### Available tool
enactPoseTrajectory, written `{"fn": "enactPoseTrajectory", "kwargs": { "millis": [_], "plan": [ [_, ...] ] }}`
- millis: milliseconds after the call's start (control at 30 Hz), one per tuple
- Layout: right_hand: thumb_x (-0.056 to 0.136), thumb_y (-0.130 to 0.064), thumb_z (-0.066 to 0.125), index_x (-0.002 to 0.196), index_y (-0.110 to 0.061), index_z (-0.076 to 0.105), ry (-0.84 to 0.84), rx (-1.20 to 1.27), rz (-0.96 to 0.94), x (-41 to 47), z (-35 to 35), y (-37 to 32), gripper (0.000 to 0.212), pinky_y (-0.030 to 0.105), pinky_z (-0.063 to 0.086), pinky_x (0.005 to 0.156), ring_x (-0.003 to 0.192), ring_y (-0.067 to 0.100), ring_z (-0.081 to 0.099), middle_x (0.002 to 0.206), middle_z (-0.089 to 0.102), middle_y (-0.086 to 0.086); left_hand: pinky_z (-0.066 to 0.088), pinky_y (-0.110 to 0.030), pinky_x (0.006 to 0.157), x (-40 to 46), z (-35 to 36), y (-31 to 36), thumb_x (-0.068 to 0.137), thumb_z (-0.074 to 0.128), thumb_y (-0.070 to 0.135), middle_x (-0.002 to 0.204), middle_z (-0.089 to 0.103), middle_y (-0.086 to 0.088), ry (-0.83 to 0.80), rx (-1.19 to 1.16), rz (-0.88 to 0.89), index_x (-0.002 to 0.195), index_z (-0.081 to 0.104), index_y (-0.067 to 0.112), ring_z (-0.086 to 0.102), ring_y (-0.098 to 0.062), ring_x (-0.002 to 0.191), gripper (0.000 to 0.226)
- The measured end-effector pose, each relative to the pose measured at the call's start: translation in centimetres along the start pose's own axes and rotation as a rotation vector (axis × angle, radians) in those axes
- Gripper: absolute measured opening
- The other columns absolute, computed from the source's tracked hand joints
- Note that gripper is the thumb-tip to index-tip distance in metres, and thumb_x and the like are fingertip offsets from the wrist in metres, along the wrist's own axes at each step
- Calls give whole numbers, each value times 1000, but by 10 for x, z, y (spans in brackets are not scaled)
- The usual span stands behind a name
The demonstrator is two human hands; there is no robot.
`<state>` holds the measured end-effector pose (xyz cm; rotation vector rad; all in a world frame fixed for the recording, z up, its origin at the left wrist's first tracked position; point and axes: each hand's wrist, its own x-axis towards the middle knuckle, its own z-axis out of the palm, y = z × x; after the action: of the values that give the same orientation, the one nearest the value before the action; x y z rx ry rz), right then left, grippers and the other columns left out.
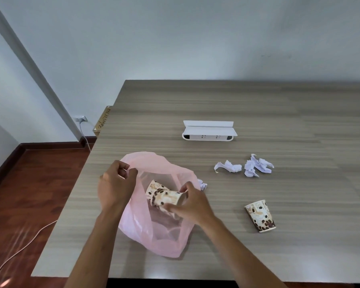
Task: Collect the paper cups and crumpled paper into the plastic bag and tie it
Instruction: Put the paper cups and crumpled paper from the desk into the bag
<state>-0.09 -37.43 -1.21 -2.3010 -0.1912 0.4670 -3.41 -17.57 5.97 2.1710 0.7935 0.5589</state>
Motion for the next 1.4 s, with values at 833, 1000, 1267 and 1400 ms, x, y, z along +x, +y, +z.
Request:
{"fn": "enactPoseTrajectory", "kwargs": {
  "millis": [833, 1000, 1267, 1400],
  "plan": [
    [94, -13, 51, 138, -20, 48, 212, 84, 157, 80, 0, 90, 45, 33, 35, 105, 127, 27, 46, 142, 48, 7, 38, -19, 56, -12, 21, -11, 80, 68, 12, 63, 59, 6, -35, -41, -54, 79, 61, 19, 56, -14, 62, 10],
    [90, -9, 59, 117, -10, 67, 171, 82, 183, 98, 3, 98, 29, 23, 40, 83, 108, 28, 61, 115, 68, 12, 39, -21, 55, -12, 20, -20, 79, 68, 13, 62, 59, 7, -37, -27, -71, 79, 62, 21, 58, -13, 62, 10],
    [86, -14, 69, 90, -9, 71, 401, 208, 267, 85, -1, 116, 7, 24, 47, 79, 81, 22, 68, 84, 73, 6, 40, -22, 57, -7, 26, -23, 79, 70, 13, 62, 60, 7, -48, -38, -69, 79, 63, 21, 58, -14, 60, 11],
    [88, -14, 69, 92, -12, 69, 498, 344, 187, 54, -21, 105, 5, 23, 55, 77, 72, 8, 67, 79, 70, -3, 39, -20, 58, -6, 40, -10, 80, 69, 13, 64, 59, 8, -87, -67, -58, 81, 63, 20, 56, -10, 60, 10]
  ]
}}
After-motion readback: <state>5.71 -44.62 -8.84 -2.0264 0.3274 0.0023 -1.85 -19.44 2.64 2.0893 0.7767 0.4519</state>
